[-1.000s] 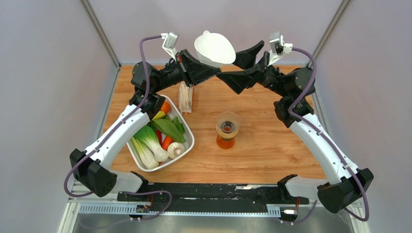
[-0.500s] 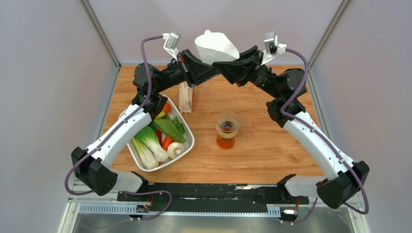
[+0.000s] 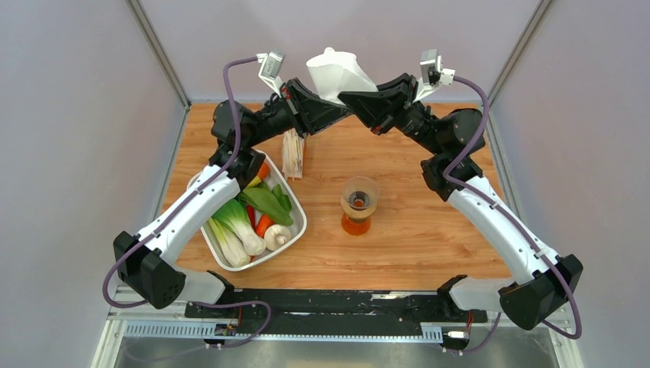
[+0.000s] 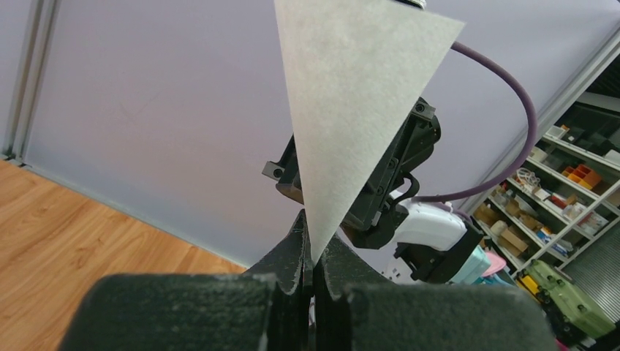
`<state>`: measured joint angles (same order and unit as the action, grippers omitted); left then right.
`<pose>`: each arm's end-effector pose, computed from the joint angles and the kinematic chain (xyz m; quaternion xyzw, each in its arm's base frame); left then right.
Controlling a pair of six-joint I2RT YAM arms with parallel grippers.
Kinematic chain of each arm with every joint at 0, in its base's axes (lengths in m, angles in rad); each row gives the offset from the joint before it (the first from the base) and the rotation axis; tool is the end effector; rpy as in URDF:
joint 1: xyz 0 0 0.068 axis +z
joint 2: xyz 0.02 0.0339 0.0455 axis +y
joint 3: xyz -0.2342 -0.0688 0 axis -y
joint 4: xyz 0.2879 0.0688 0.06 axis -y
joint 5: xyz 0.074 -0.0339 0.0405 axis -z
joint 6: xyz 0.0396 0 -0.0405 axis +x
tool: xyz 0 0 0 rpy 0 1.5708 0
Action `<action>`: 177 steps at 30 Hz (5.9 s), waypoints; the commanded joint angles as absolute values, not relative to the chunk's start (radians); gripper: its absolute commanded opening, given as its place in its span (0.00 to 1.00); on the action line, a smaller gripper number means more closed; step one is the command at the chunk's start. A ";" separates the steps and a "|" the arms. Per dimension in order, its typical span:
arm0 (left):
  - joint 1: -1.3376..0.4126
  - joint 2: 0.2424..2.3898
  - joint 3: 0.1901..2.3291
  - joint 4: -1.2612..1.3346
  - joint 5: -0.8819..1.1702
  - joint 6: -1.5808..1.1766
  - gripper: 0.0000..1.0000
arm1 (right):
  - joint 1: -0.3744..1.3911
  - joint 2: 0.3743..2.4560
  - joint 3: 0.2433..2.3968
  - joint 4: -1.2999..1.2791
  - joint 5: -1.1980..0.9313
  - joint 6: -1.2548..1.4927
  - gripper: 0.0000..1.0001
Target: Place the coffee filter in the dripper
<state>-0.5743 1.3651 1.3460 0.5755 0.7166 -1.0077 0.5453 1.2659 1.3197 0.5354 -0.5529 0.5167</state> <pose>0.2792 -0.2116 0.4521 0.2016 0.5102 -0.7018 0.4545 0.2658 0.1856 0.4721 -0.2472 0.4499 0.5406 0.6665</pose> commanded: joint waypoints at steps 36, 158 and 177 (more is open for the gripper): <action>-0.548 1.345 1.334 0.728 0.799 -1.014 0.28 | 0.499 1.243 1.359 0.575 -0.587 0.571 0.00; -0.431 1.364 1.416 0.813 0.801 -1.027 0.00 | 0.500 1.240 1.300 0.563 -0.761 0.574 0.53; -0.432 1.349 1.347 0.787 0.804 -1.031 0.39 | 0.429 1.252 1.363 0.536 -0.733 0.573 0.00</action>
<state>-0.4358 1.3781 1.3678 0.7780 0.8070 -1.0374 0.4507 1.2594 1.3430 0.4908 -0.7467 0.5205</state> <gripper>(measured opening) 0.259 0.005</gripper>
